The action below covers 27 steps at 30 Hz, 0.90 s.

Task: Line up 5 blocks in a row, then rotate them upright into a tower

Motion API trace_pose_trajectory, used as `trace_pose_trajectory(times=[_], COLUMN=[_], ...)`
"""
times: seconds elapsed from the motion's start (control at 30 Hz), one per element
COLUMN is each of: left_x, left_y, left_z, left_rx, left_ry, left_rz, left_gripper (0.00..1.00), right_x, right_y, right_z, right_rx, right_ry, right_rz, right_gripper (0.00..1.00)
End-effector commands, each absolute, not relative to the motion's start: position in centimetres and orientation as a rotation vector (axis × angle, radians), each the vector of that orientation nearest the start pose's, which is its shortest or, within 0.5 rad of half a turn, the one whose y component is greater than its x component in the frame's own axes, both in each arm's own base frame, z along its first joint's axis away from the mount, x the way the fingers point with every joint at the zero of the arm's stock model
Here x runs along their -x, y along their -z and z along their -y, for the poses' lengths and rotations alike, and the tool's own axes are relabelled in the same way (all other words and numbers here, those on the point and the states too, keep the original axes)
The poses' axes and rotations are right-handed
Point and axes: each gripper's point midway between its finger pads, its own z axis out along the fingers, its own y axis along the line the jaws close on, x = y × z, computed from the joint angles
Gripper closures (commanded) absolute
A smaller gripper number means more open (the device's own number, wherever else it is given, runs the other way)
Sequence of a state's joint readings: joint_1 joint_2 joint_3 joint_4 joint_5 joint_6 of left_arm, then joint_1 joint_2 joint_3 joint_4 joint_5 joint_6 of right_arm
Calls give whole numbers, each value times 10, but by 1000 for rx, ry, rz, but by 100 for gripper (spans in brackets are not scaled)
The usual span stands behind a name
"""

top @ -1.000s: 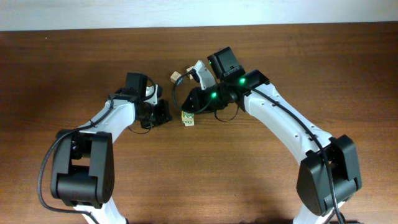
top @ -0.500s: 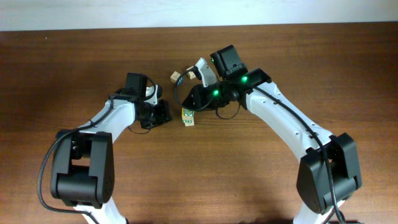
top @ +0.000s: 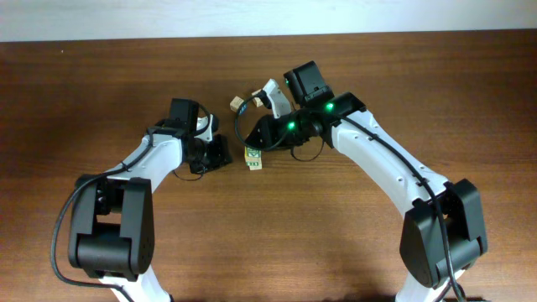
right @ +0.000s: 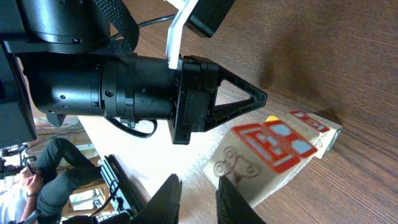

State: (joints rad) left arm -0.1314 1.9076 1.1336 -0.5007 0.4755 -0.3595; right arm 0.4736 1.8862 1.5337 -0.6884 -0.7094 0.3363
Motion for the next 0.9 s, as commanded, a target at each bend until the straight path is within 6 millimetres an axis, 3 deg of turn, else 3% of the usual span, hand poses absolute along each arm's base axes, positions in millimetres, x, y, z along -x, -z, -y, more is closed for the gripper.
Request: trace_pose_trajectory(times=[0.0,0.17,0.37,0.43,0.53,0.63,0.77,0.87], left_x=[-380,-380,-380,-380,-381,-388,-399,-399], left_y=[-20,-20,-20,-20,-23,-40,-78,-118], left_z=[131,131,131,131,132,133,123,99], left_rx=[195,195,164,157,110,39,9,38], left_ry=[796,796,792,792,792,782,683,490], left_rz=[-2853,-2854,-2852,-2852,-2842,-2795,-2694,-2616], left_gripper=[100,100,100,100,100,100,100,100], right_x=[-359,-359,-364,-369,-375,-381,-383,-376], right_y=[-165,-168,-187,-193,-200,-217,-237,-258], right_z=[-311,-312,-315,-308,-292,-263,-219,-181], right_rx=[467,473,525,524,518,511,446,405], right_ry=[-1227,-1240,-1248,-1234,-1208,-1161,-1053,-914], right_rz=[-2642,-2633,-2578,-2574,-2577,-2565,-2559,-2547], right_gripper=[79,79,79,79,79,80,80,79])
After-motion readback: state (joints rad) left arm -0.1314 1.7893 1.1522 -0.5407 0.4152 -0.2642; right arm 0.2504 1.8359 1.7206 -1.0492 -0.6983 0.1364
